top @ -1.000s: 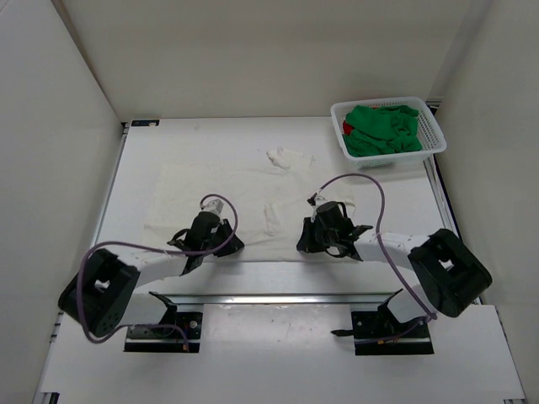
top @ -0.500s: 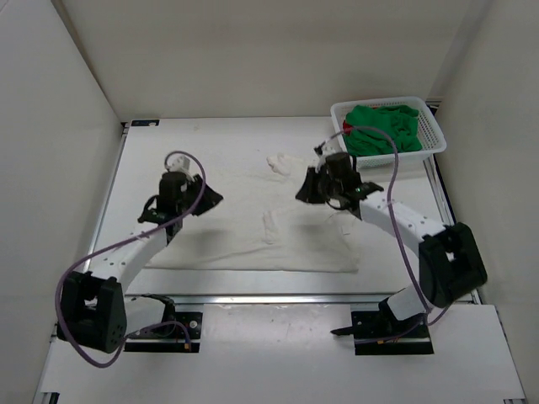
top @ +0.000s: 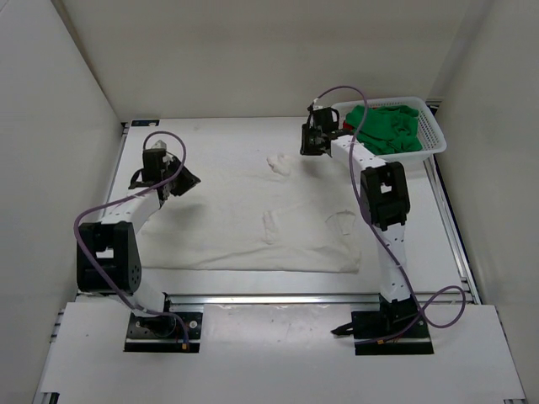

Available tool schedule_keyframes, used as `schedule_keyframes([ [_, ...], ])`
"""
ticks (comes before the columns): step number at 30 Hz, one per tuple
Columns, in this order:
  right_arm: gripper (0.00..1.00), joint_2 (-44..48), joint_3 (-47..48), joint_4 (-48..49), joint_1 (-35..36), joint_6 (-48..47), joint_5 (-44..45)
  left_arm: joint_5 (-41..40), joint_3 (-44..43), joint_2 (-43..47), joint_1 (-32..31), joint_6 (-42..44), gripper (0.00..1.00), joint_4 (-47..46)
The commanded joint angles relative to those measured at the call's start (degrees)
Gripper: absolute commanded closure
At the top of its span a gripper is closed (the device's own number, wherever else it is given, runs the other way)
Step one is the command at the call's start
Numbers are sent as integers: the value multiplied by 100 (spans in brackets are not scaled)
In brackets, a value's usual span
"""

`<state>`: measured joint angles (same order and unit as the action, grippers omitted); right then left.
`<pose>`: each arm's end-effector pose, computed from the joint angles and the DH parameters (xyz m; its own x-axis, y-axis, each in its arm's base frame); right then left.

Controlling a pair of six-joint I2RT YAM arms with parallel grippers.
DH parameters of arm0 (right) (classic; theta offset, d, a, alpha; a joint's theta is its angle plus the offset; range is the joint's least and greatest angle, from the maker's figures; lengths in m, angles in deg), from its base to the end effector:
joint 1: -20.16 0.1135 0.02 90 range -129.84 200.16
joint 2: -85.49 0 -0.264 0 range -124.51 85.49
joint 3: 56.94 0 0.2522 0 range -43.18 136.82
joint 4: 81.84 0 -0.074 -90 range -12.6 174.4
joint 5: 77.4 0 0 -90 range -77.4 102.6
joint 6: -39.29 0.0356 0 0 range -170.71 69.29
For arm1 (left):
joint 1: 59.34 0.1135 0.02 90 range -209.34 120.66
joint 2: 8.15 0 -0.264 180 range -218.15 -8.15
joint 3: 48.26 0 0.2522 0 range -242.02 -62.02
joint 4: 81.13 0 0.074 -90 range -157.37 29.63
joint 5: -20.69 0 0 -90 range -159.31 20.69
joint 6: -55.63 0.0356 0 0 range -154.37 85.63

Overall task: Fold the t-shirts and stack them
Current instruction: Grap the side of the flattened tshirt furthest away from the robot with both arms

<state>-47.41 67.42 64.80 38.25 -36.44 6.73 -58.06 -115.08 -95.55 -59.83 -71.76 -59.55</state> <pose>0.5032 0.1682 0.1964 -0.7092 0.0263 -0.7045 -0.2130 0.9446 0.2497 0.3248 -0.0097 0.2155 -0.6262 -0.5902 -0.5094 -0.2860 0.7817 -0.5542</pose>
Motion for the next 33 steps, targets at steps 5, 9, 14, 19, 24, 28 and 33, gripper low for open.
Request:
schedule_keyframes([
  [5, 75, 308, 216, -896, 99, -336, 1350, -369, -820, -540, 479, 162, 63, 177],
  [9, 72, 423, -143, -862, -24, -108, 1176, -369, -1022, -927, 664, 152, 64, 185],
  [14, 72, 396, -425, -660, -95, 7, 921, -509, -1171, -1034, 612, 214, 63, 238],
  [19, 71, 160, -365, -519, -192, 208, 447, -562, -1198, -1104, 620, 267, 63, 291],
  [24, 71, 19, -392, -265, -297, 331, 87, -545, -1338, -1236, 638, 337, 63, 326],
  [28, 71, -192, -172, -370, -253, 367, 51, -728, -1628, -1359, 770, 503, 63, 545],
  [33, 72, -245, -171, -300, -245, 481, -11, -992, -2068, -1622, 910, 732, 61, 826],
])
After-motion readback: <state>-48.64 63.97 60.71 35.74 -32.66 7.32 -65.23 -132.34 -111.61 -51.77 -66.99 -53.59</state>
